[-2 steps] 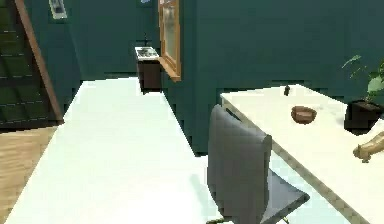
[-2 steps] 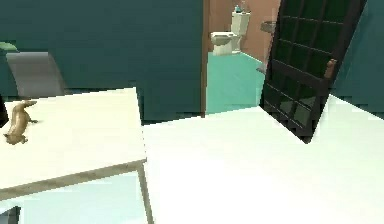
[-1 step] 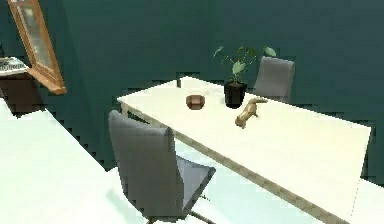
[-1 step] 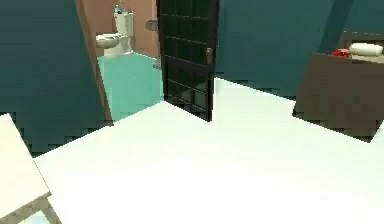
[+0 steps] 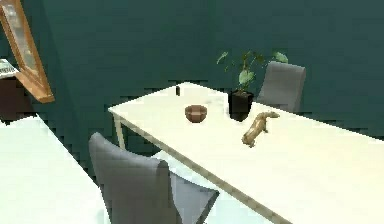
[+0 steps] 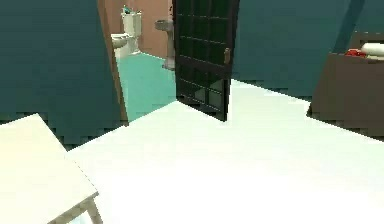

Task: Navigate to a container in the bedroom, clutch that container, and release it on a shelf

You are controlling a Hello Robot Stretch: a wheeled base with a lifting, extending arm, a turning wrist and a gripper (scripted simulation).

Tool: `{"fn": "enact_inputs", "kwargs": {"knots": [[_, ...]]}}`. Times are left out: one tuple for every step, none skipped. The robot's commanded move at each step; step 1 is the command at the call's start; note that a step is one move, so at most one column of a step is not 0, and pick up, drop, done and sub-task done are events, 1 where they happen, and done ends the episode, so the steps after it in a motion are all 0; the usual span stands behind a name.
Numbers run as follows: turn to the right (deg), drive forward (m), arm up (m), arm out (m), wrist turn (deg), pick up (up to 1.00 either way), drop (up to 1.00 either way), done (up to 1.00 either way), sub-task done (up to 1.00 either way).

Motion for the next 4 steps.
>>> {"fn": "enact_inputs", "kwargs": {"knots": [[45.0, 0.0, 0.0, 0.0, 0.0, 0.0, 0.0, 0.0, 0.0], [45.0, 0.0, 0.0, 0.0, 0.0, 0.0, 0.0, 0.0, 0.0], [45.0, 0.0, 0.0, 0.0, 0.0, 0.0, 0.0, 0.0, 0.0], [0.0, 0.05, 0.0, 0.0, 0.0, 0.0, 0.0, 0.0, 0.0]]}}
